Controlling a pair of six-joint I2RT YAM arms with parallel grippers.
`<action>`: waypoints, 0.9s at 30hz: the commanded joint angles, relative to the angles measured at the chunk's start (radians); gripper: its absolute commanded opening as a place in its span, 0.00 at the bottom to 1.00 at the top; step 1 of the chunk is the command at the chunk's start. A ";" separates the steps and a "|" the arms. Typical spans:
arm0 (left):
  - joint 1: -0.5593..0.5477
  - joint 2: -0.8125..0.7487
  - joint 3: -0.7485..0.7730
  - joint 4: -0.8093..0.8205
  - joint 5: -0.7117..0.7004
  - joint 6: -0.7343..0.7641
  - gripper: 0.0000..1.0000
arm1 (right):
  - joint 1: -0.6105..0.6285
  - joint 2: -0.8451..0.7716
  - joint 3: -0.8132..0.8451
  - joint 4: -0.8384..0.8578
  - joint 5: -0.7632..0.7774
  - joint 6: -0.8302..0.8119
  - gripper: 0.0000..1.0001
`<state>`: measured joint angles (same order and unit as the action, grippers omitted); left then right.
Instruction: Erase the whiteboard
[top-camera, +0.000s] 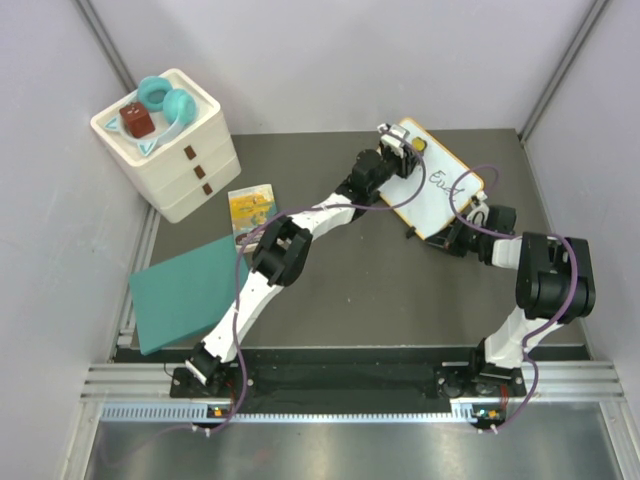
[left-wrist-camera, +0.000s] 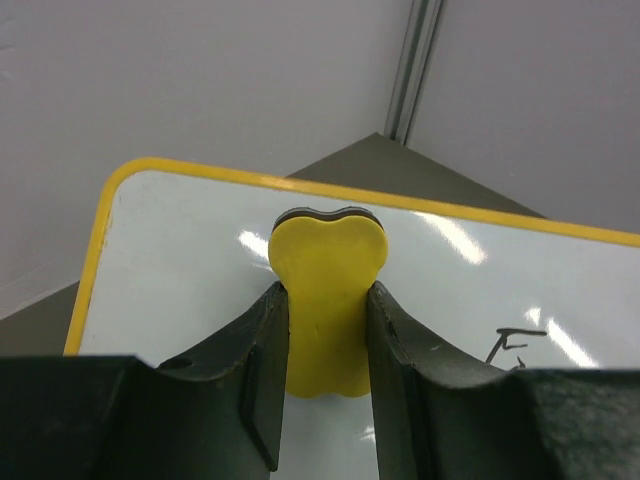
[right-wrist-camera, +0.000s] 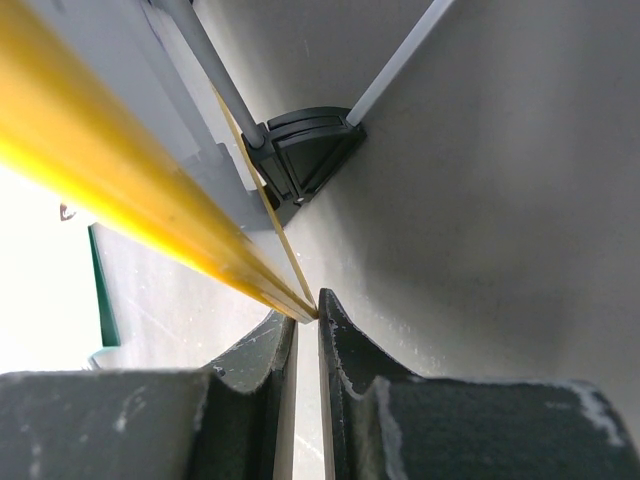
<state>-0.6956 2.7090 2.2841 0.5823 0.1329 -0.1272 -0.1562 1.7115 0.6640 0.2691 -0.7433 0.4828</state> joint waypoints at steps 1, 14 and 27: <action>-0.001 0.017 0.014 0.151 -0.013 -0.058 0.00 | 0.057 0.034 -0.003 -0.125 -0.061 -0.069 0.00; -0.042 -0.015 -0.107 0.082 0.065 -0.083 0.00 | 0.056 0.039 -0.001 -0.125 -0.064 -0.069 0.00; 0.028 -0.028 -0.083 0.137 -0.176 0.003 0.00 | 0.057 0.037 -0.003 -0.125 -0.061 -0.069 0.00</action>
<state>-0.7052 2.6919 2.1685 0.7311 0.0490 -0.1543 -0.1459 1.7164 0.6697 0.2626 -0.7506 0.4839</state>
